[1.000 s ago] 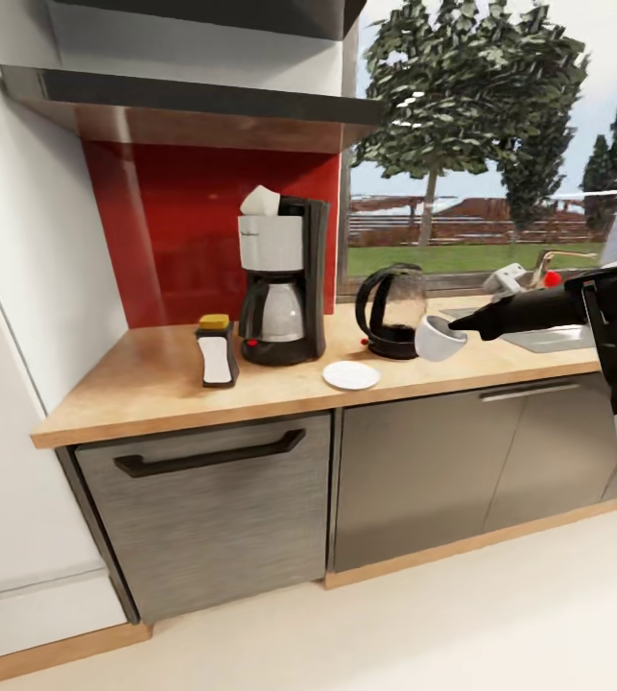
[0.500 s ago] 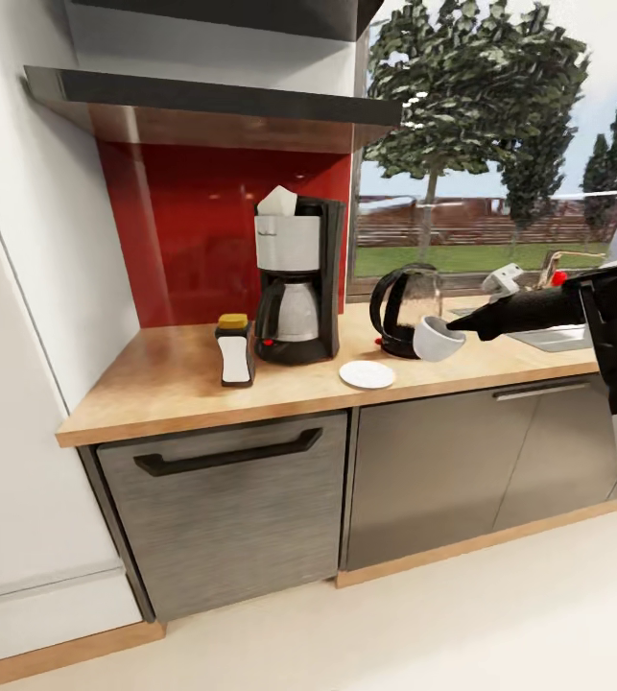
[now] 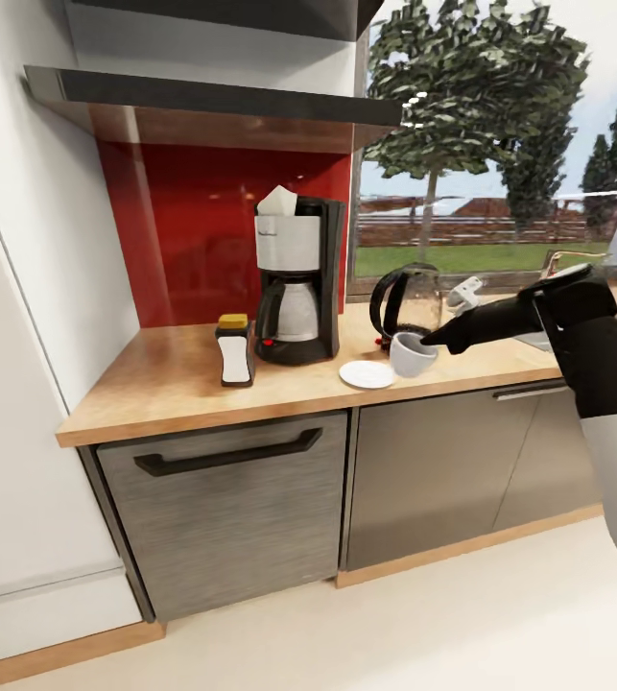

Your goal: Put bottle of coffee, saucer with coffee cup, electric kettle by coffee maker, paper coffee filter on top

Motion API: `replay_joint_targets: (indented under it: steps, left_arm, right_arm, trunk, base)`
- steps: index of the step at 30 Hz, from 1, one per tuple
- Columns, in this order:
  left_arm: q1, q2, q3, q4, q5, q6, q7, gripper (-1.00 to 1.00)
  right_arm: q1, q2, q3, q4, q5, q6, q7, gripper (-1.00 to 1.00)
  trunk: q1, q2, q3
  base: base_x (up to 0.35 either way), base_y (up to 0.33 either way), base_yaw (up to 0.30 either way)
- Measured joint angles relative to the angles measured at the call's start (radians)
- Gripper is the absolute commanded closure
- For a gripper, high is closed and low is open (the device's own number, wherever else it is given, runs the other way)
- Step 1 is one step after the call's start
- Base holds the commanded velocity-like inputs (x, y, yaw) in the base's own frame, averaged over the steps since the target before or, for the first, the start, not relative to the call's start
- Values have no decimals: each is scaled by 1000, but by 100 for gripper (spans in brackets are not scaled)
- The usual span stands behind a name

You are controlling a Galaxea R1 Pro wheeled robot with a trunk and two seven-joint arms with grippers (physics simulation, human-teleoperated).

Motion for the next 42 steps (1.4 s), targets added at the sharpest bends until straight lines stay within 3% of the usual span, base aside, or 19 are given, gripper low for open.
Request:
replay_joint_targets:
  steps: [3, 8, 34, 42]
  left_arm:
    - [0, 0, 0, 0, 0, 0, 0, -100]
    - [0, 0, 0, 0, 0, 0, 0, -100]
    - [0, 0, 0, 0, 0, 0, 0, -100]
    - [0, 0, 0, 0, 0, 0, 0, -100]
  right_arm:
    - [0, 22, 3, 7, 2, 0, -7, 100]
    - [0, 31, 3, 14, 3, 0, -41, 100]
    - [0, 32, 3, 38, 0, 0, -71, 100]
    - [0, 32, 3, 38, 0, 0, -71, 100]
  trunk:
    - [0, 0, 0]
    - [0, 0, 0]
    - [0, 0, 0]
    - [19, -35, -16]
  base:
    - [164, 123, 0]
    - [151, 72, 0]
    - [61, 18, 0]
    - [0, 0, 0]
